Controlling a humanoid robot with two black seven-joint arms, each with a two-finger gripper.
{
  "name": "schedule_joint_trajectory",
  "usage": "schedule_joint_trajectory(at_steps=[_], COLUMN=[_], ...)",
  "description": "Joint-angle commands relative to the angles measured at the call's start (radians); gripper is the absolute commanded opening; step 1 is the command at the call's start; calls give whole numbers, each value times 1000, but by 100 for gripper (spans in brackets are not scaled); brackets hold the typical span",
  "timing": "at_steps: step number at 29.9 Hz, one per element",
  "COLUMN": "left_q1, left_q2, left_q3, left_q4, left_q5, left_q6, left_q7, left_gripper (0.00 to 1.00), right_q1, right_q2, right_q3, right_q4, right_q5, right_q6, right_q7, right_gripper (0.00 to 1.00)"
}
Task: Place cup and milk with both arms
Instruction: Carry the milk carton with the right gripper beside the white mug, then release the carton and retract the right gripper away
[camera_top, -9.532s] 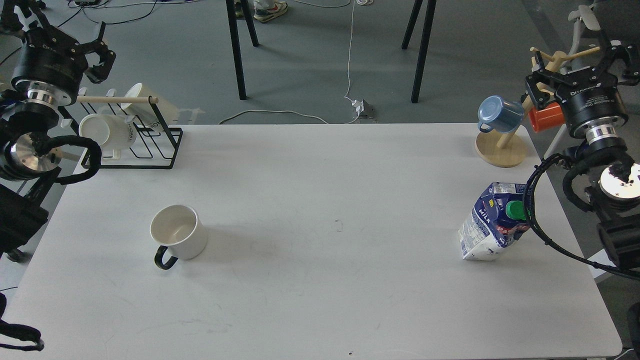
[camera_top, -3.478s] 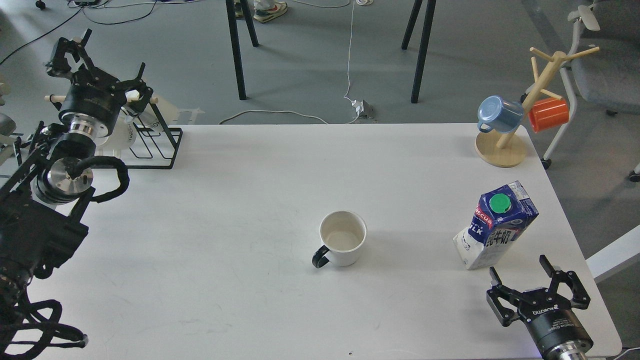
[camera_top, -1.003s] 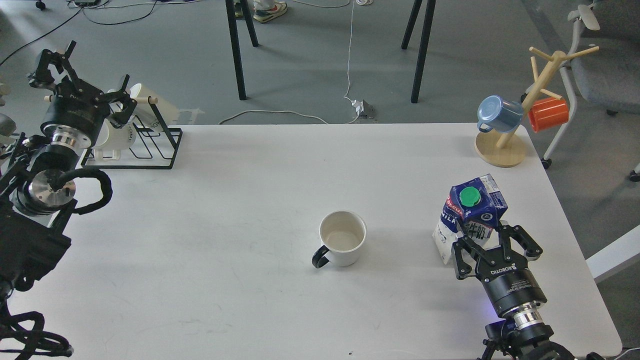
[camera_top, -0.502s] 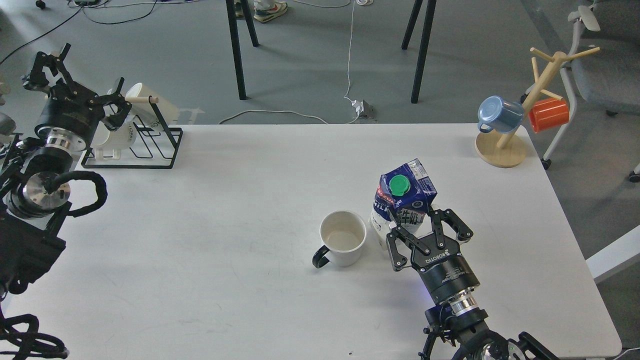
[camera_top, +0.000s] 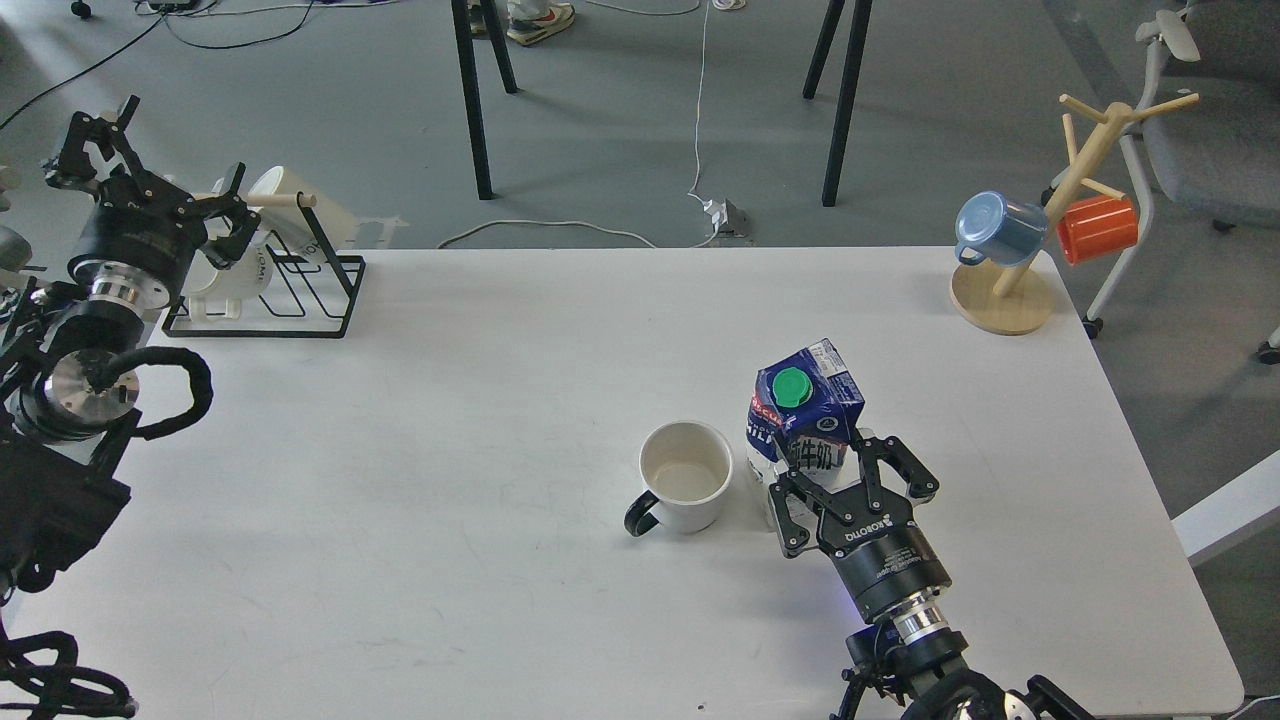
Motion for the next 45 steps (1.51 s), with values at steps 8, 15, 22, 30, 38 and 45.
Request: schedule_joint_trajectory(at_steps=[8,15,22,30,38,45], left_q1=[-21,-17,-18,-20,-17,-9], left_q2=[29,26,28,26,26,18], left_q3=[1,1,1,0,-14,-15], left_q4=[4,4,2,2,2,2], left_q5=[2,2,1,-2,-8,-11], left_q6=[-3,-9,-9,-7,-9,-10], left_q7=[3,-2,-2,-2,0,0], left_gripper=[100,100,100,100,100,100], right_q1=[0,-7,-45,-151,-186,28], right_q2=[1,-2,-49,-207,-381,-387], right_q3=[-23,-21,-23,-14,187,427], right_q4=[-25,-16,-7,33,75,3], right_q5=[-19,-19,-19,-19,-4,-4], right_q6=[0,0,0,0,0,0], right_q7=[0,3,3,2,12,-3], right_gripper=[83,98,98,98,98,98])
